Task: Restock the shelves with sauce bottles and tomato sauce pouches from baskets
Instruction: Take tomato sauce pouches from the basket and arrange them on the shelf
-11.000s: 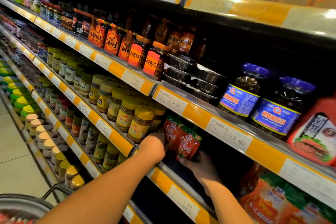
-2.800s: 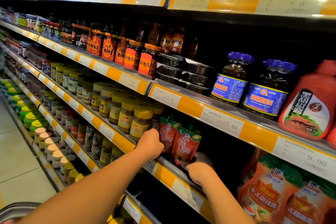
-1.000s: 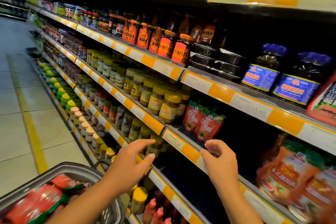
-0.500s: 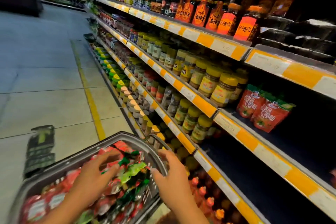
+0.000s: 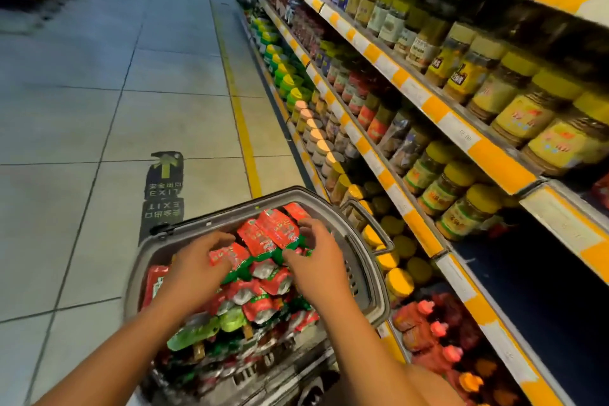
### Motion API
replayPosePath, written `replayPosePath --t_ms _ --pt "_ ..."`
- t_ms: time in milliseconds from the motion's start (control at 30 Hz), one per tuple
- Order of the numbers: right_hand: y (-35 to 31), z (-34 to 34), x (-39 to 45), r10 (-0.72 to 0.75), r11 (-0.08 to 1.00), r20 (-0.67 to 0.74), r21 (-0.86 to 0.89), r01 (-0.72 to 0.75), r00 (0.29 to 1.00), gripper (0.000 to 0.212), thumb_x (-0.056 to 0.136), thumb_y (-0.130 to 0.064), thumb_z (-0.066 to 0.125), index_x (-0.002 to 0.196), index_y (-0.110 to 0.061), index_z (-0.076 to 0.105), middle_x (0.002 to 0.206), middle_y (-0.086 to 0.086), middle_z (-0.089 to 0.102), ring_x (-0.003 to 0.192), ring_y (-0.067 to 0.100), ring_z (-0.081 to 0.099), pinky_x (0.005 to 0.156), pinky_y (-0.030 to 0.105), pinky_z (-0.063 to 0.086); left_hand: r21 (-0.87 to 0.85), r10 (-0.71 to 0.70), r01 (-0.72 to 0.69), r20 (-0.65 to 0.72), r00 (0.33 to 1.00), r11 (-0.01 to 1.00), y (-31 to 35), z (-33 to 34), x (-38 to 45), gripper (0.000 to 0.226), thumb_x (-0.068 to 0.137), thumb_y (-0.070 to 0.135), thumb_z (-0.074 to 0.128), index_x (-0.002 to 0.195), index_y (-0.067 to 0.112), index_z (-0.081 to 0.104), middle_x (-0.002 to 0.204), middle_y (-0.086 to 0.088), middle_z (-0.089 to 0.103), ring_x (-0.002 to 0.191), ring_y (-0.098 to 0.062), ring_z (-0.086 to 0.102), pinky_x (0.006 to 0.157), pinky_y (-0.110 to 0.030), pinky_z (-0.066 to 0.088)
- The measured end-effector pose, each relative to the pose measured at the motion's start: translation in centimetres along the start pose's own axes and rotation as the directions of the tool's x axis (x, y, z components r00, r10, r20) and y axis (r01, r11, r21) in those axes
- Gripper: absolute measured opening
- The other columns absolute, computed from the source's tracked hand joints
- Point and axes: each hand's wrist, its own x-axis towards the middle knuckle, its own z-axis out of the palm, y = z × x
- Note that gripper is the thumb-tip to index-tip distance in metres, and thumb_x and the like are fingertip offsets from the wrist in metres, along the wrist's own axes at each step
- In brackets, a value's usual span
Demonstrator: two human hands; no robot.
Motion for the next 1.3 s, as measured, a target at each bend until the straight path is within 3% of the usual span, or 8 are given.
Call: replayPosePath --t_ms 233,300,400,600,733,867,1067,1300 --pt "5.2 3.6 1.6 0.063 0.984 -0.070 -0.161 -0.074 0.996 0.050 0.094 -0.012 0.068 0.141 -0.027 0.054 0.142 -0.008 0.050 0.134 0.016 0.048 0.110 0.039 0.047 0.102 -0.037 0.039 -0.020 0.999 0.994 -2.7 0.1 1.0 0.044 0.087 0.017 0.079 0.122 0.039 0.064 0.129 0.018 0.062 0.120 -0.006 0.058 0.095 -0.030 0.047" --pt "6.1 3.4 2.4 0.064 0.979 -0.107 -0.184 -0.083 0.992 0.049 0.093 -0.012 0.068 0.138 -0.027 0.056 0.139 -0.009 0.050 0.131 0.016 0.049 0.108 0.041 0.049 0.105 -0.022 0.023 -0.016 1.000 0.994 -2.9 0.6 1.3 0.044 0.087 0.015 0.079 0.122 0.038 0.065 0.126 0.021 0.060 0.120 -0.006 0.057 0.099 -0.031 0.047" --pt "6.9 2.9 4.0 0.085 0.972 -0.131 -0.208 -0.112 0.988 0.051 0.091 -0.012 0.069 0.137 -0.027 0.056 0.140 -0.007 0.049 0.128 0.019 0.053 0.104 0.043 0.051 0.127 0.031 -0.033 0.022 0.999 0.991 -2.7 1.9 1.8 0.042 0.088 0.012 0.077 0.119 0.037 0.064 0.120 0.027 0.056 0.116 -0.003 0.055 0.092 -0.018 0.041" --pt "6.9 4.7 5.6 0.093 0.953 -0.074 -0.282 -0.111 0.993 0.061 0.096 -0.012 0.065 0.151 -0.029 0.045 0.145 -0.005 0.047 0.133 0.021 0.049 0.105 0.040 0.048 0.218 0.095 -0.124 0.140 0.986 0.968 -2.5 4.8 3.0 0.059 0.086 0.015 0.074 0.140 0.032 0.058 0.143 0.011 0.051 0.133 -0.010 0.048 0.108 -0.023 0.034" --pt "7.2 5.2 6.6 0.124 0.945 -0.114 -0.291 -0.152 0.986 0.053 0.097 -0.008 0.059 0.145 -0.032 0.052 0.135 -0.002 0.047 0.121 0.023 0.055 0.093 0.036 0.049 0.293 0.096 -0.159 0.218 0.971 0.943 -2.1 6.2 3.9 0.070 0.090 0.038 0.072 0.154 0.035 0.043 0.161 0.010 0.032 0.145 -0.014 0.037 0.118 -0.032 0.035" --pt "7.6 5.4 7.1 0.135 0.939 -0.154 -0.296 -0.176 0.979 0.046 0.098 -0.015 0.060 0.139 -0.036 0.058 0.126 -0.002 0.057 0.120 0.023 0.054 0.097 0.039 0.048 0.465 0.079 -0.160 0.190 0.979 0.871 -2.3 8.3 4.3 0.077 0.092 0.045 0.068 0.159 0.039 0.029 0.168 0.006 0.023 0.152 -0.023 0.028 0.124 -0.043 0.026" --pt "7.2 5.2 7.1 0.114 0.951 -0.178 -0.266 -0.159 0.977 0.033 0.098 -0.020 0.065 0.129 -0.029 0.068 0.124 -0.005 0.062 0.123 0.020 0.054 0.100 0.039 0.050 0.494 0.164 -0.158 0.032 0.986 0.855 -1.9 9.5 4.3 0.055 0.089 0.049 0.071 0.138 0.034 0.053 0.133 0.013 0.053 0.120 -0.017 0.049 0.105 -0.040 0.041" --pt "5.7 4.7 6.4 -0.010 0.967 -0.194 -0.250 -0.039 0.981 0.022 0.094 -0.018 0.070 0.115 -0.024 0.071 0.115 -0.008 0.063 0.117 0.016 0.050 0.092 0.029 0.043 0.573 0.172 -0.183 0.073 0.982 0.799 -1.1 9.0 3.4 0.045 0.087 0.057 0.066 0.126 0.037 0.057 0.114 0.014 0.052 0.107 -0.017 0.050 0.097 -0.039 0.044"
